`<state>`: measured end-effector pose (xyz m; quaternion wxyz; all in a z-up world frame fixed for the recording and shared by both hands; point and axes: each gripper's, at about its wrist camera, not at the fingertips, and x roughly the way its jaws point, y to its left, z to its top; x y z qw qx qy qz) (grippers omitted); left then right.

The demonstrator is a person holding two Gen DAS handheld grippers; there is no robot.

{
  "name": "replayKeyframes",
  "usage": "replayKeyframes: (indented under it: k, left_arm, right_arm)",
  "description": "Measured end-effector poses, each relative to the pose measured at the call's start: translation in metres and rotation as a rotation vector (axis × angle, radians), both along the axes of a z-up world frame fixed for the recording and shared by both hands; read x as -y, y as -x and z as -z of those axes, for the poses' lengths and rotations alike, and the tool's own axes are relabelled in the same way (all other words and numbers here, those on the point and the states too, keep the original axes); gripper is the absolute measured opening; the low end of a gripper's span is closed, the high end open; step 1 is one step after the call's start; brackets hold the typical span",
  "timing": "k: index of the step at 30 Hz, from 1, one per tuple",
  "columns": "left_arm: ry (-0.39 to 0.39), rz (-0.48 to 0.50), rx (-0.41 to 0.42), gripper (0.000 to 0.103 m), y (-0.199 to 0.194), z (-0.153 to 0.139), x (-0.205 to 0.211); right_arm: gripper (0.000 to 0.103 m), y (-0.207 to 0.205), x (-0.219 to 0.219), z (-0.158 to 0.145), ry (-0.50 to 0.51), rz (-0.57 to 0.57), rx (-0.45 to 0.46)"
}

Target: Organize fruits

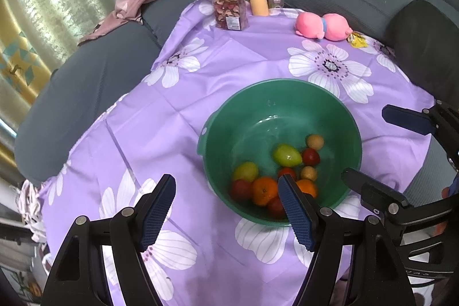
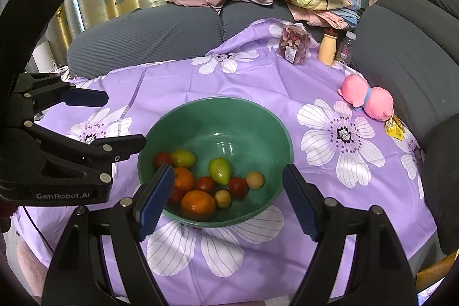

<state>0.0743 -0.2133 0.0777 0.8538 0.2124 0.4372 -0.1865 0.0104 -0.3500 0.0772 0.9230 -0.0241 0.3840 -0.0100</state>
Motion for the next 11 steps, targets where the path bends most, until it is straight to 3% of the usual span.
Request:
replayKeyframes:
  k: [11]
  left_arm:
    - [-0.004,-0.007,-0.004,0.074,-0.0041,0.0018,-0.0009]
  right_arm:
    - [0.079,0.0001,0.0002,0.0,-0.001,-0.002,0.0]
